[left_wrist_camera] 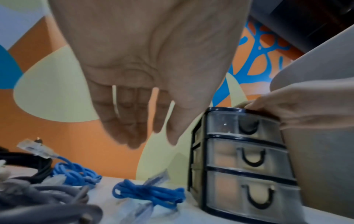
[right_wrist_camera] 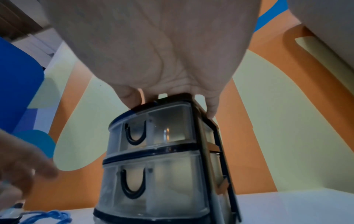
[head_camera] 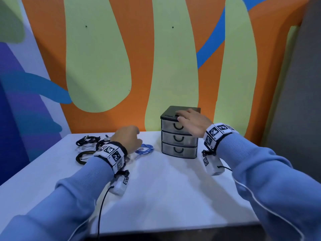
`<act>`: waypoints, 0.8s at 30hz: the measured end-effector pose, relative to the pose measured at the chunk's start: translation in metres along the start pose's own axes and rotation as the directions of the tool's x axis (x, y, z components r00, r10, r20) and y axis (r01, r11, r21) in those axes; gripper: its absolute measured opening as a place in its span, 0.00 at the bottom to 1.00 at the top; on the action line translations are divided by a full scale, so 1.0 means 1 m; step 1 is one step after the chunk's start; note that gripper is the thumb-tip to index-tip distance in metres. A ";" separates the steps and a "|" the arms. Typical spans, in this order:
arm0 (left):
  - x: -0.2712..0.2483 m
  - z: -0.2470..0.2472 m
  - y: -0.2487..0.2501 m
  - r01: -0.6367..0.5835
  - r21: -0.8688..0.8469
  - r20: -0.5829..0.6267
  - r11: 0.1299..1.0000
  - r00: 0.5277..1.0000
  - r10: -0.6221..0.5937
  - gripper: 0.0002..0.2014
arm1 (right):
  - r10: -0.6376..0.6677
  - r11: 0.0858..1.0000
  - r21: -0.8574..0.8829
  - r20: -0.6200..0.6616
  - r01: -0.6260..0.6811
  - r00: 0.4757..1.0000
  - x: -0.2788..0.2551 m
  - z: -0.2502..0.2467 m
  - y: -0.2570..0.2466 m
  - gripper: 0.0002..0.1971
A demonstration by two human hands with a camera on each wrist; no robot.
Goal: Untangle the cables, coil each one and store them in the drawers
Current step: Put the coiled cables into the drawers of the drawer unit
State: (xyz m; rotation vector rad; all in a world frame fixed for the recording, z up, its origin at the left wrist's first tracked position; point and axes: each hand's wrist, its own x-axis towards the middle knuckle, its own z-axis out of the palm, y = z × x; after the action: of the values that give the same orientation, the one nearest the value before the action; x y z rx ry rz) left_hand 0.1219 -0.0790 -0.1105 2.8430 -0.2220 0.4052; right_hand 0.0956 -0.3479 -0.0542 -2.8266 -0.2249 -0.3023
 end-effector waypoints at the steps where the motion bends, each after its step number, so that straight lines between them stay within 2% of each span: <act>1: -0.005 -0.004 0.004 -0.068 -0.045 -0.051 0.997 0.997 0.065 0.20 | -0.004 0.999 0.046 -0.008 0.005 1.000 0.003 0.001 -0.001 0.25; 3: -0.018 -0.010 0.018 -0.216 -0.138 -0.128 0.967 0.972 0.199 0.20 | -0.007 0.993 0.119 -0.003 0.008 1.000 0.009 0.000 -0.003 0.21; 5: -0.030 -0.011 0.034 -0.344 -0.179 -0.128 0.922 0.937 0.325 0.22 | -0.026 0.991 0.130 0.014 0.024 1.000 0.012 -0.001 -0.004 0.19; 8: -0.042 -0.006 0.058 -0.431 -0.067 -0.069 0.900 0.902 0.427 0.30 | -0.055 0.998 0.038 0.034 0.054 0.998 0.014 -0.002 -0.003 0.23; 11: -0.043 0.002 0.080 -0.397 0.096 -0.030 0.913 0.916 0.401 0.37 | -0.005 0.995 -0.101 0.078 0.013 0.997 0.014 -0.006 -0.002 0.24; 13: -0.042 0.006 0.088 -0.351 0.126 -0.003 0.928 0.935 0.355 0.38 | -0.020 0.992 -0.122 0.096 0.032 0.995 0.015 -0.009 0.001 0.24; 18: -0.040 0.013 0.093 -0.280 0.099 0.042 0.955 0.960 0.277 0.38 | -0.109 0.992 -0.063 0.026 0.111 0.994 0.012 -0.009 0.015 0.21; 21: -0.040 0.011 0.096 -0.249 0.057 -0.002 0.967 0.968 0.249 0.36 | -0.112 0.993 -0.020 0.029 0.112 0.993 0.009 -0.009 0.016 0.21; 24: -0.039 0.005 0.098 -0.238 0.011 -0.049 0.971 0.970 0.238 0.31 | -0.087 0.996 0.018 0.049 0.086 0.995 0.009 -0.014 0.010 0.20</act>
State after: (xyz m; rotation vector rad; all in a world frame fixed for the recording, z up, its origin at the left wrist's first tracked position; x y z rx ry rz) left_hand 0.0681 -0.1695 -0.1041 2.8151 -0.5566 0.5250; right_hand 0.1033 -0.3607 -0.0419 -2.8158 -0.3594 -0.2481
